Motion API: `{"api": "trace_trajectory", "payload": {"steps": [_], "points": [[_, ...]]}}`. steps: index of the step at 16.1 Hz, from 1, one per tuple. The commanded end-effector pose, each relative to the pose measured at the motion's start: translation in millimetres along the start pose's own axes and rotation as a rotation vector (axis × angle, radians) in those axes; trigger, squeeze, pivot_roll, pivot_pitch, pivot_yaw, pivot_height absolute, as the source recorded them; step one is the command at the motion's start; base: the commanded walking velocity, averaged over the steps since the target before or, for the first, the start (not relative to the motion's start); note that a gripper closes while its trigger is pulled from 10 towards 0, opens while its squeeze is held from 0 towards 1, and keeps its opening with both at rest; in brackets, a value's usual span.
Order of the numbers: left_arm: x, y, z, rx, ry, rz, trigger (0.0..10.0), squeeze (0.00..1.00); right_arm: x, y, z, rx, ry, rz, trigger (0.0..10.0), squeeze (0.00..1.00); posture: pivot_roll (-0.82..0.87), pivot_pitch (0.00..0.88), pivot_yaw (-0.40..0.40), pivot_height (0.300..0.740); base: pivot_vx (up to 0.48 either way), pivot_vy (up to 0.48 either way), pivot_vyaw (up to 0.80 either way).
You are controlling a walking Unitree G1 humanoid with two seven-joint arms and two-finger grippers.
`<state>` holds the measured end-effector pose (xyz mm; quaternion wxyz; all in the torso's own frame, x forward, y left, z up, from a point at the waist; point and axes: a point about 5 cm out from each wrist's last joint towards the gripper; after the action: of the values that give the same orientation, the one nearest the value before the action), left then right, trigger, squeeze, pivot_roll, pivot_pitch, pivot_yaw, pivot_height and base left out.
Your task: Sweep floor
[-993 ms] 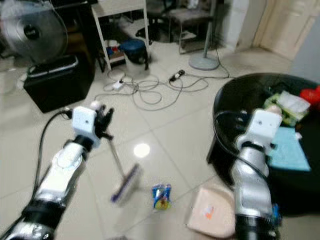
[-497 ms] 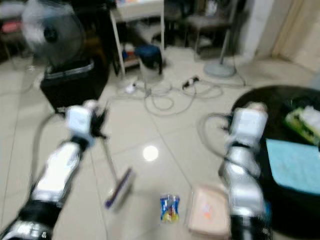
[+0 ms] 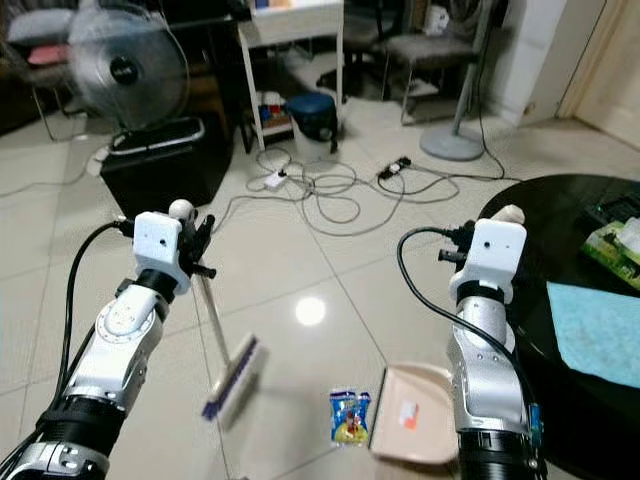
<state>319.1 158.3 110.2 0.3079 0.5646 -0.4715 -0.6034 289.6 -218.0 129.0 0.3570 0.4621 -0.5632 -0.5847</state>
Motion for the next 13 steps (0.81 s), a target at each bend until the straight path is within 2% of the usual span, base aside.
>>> {"api": "trace_trajectory", "payload": {"steps": [1,13], "points": [[-4.3,2.9,-0.9,0.012,0.009,-0.020,10.0,0.00,-3.1,6.2,-2.2,0.036,0.010,-0.003,10.0,0.00,-0.05,0.000,0.074,0.740,0.000,0.000,0.00],[-2.0,1.9,0.2,0.007,-0.008,-0.022,10.0,0.00,-1.3,4.3,1.4,0.039,-0.004,-0.001,10.0,0.00,-0.05,0.000,0.085,0.740,0.000,0.000,0.00]]}}
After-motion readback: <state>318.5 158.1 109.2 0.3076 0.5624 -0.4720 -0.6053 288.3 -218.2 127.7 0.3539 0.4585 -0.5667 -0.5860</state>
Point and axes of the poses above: a point about 5 cm out from each wrist's last joint towards the gripper, its own z axis pointing back from the gripper into the wrist, its own y axis along the axis of the wrist's last joint, x = y × z, and after that the axes turned 14 degrees about -z, right-handed
